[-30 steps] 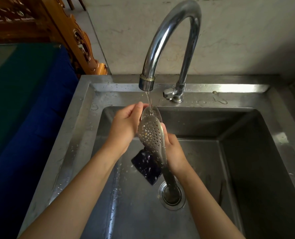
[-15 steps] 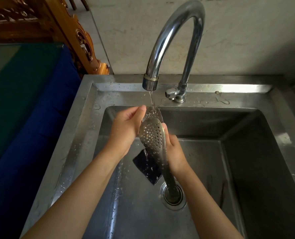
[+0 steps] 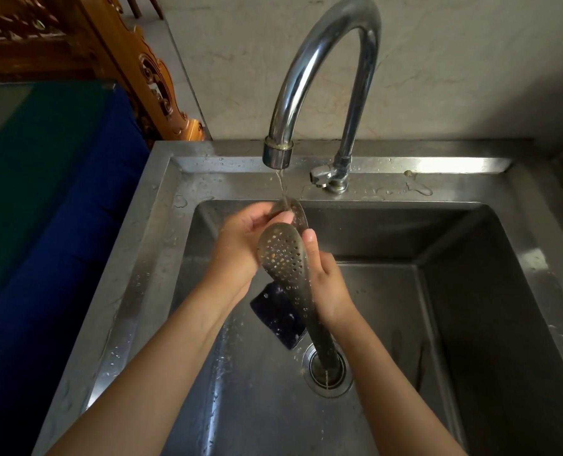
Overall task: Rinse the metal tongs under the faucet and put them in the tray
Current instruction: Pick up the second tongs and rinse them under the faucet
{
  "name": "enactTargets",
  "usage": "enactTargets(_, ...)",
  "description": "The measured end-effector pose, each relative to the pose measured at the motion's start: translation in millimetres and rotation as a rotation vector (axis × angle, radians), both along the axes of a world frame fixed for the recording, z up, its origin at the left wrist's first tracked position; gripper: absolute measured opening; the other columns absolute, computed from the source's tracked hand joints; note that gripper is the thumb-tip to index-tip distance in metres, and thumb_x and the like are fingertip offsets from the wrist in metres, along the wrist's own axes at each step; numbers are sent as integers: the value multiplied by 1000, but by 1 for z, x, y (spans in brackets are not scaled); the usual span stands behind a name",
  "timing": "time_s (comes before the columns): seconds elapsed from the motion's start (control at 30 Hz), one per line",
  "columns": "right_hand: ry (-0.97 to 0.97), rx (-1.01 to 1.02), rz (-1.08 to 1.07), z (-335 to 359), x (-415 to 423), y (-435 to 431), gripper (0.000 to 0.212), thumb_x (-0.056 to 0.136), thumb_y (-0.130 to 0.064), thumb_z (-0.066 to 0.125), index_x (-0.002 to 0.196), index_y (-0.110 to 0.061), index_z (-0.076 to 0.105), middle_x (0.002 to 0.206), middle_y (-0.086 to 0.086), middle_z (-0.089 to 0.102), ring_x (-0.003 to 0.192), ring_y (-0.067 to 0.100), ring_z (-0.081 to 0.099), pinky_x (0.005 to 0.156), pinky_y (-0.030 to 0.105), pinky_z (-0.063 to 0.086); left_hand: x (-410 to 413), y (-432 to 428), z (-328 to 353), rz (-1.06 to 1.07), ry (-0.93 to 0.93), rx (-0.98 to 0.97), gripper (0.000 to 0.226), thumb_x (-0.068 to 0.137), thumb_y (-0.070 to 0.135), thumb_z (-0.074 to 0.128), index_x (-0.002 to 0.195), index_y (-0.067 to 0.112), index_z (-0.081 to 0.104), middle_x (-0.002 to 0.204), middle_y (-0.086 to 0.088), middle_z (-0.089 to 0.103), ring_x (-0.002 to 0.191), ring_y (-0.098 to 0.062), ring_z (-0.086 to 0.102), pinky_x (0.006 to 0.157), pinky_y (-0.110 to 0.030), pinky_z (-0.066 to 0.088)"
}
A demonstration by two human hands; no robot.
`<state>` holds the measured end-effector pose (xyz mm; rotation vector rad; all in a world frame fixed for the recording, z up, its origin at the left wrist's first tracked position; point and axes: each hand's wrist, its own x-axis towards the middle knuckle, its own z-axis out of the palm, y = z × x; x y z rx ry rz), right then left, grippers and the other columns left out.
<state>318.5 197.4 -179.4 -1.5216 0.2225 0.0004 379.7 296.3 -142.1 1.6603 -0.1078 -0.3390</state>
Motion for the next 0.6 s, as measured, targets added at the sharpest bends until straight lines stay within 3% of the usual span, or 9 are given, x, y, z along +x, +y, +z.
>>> enactTargets(0.1, 1, -84, -51, -4, 1, 3, 60, 89, -57, 19, 52, -26, 54, 44, -12, 50, 47, 1, 47, 55, 17, 40, 4, 3, 4, 77, 2, 16, 14, 78, 34, 67, 79, 20, 69, 81, -2, 73, 79, -22, 70, 72, -37, 56)
enactTargets(0.17, 24, -132, -136, -6, 3, 3, 58, 86, -61, 17, 64, -24, 56, 49, -14, 50, 53, 3, 47, 59, 21, 38, 8, 14, 8, 143, 46, -78, 24, 84, 36, 57, 89, 14, 66, 92, -11, 72, 84, -25, 70, 78, -38, 56)
enactTargets(0.23, 65, -105, -188, -7, 5, 1, 56, 87, -62, 20, 80, -22, 59, 62, -16, 52, 62, -1, 50, 63, 19, 37, 9, 30, 15, 211, 54, -158, 27, 87, 33, 51, 100, 13, 64, 99, -8, 72, 93, -20, 69, 86, -34, 54)
enactTargets(0.3, 92, -23, -136, -4, 6, -5, 41, 93, -54, 32, 96, -23, 58, 69, -18, 54, 67, -2, 50, 66, 18, 39, 1, 38, 22, 292, -76, -119, 22, 90, 29, 52, 104, 18, 65, 101, 2, 72, 98, -13, 67, 89, -28, 52)
enactTargets(0.37, 70, 98, -52, 1, 7, -8, 20, 95, -37, 45, 96, -20, 56, 61, -16, 52, 56, 0, 46, 58, 18, 40, -15, 33, 27, 319, -342, 55, 21, 93, 25, 50, 108, 23, 65, 106, 12, 70, 103, -1, 62, 91, -17, 47)
enactTargets(0.43, 10, 233, -7, 6, 8, -7, 14, 94, -20, 52, 91, -7, 50, 57, -5, 51, 50, 8, 45, 51, 19, 40, -29, 19, 28, 238, -489, 177, 29, 93, 25, 49, 120, 29, 57, 117, 18, 64, 107, 8, 56, 88, -6, 41)
enactTargets(0.53, -32, 230, -58, 12, 9, -2, 16, 94, -18, 52, 87, -5, 47, 59, 7, 49, 47, 11, 47, 46, 19, 42, -27, -3, 22, 152, -354, 193, 46, 92, 20, 53, 136, 27, 41, 131, 11, 54, 104, 19, 51, 84, -2, 40)
enactTargets(0.6, -21, 144, -155, 14, 7, 1, 21, 96, -23, 48, 83, -6, 47, 59, 10, 47, 43, 8, 45, 40, 18, 41, -13, -10, 21, 222, -174, 102, 50, 89, 14, 59, 135, 22, 41, 127, 3, 55, 101, 5, 58, 90, -20, 49)
